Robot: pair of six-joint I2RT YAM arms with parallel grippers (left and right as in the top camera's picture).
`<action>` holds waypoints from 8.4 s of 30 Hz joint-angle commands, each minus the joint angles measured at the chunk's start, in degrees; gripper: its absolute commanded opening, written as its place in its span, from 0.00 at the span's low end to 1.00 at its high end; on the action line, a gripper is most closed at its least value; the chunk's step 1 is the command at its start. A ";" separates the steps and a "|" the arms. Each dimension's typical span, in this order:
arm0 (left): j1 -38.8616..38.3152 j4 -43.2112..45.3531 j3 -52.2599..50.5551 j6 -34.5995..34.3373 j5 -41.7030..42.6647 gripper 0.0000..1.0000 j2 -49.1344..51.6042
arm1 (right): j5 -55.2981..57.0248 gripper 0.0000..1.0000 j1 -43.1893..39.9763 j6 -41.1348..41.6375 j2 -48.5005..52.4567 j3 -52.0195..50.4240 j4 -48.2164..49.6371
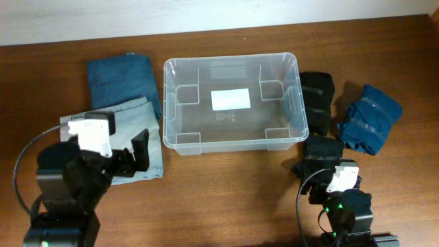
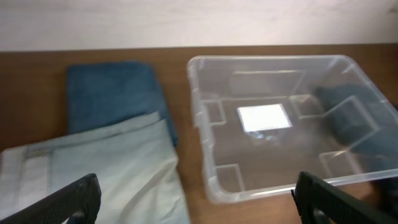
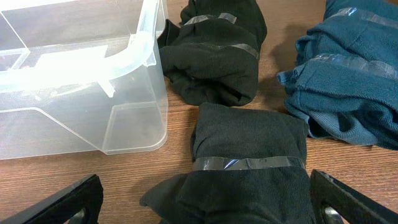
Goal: Pack container
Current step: 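Reach left gripper to the light-blue denim's left edge and grasp it, then lift the light-blue denim with left gripper and lower it into the bin, then release the denim and move left gripper to the dark-blue denim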
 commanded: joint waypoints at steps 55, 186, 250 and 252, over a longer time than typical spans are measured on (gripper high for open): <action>48.13 -6.12 5.33 7.21 26.45 0.99 71.78 | -0.11 0.98 -0.46 0.24 -0.33 -0.44 0.11; 11.06 -15.28 33.07 -8.07 17.86 0.63 57.64 | -0.11 0.98 -0.46 0.24 -0.33 -0.44 0.11; 32.70 15.13 33.05 -9.81 40.19 0.00 92.37 | -0.11 0.98 -0.46 0.24 -0.33 -0.44 0.11; 33.40 13.46 33.11 -9.62 40.46 0.00 91.58 | -0.11 0.98 -0.46 0.24 -0.33 -0.44 0.11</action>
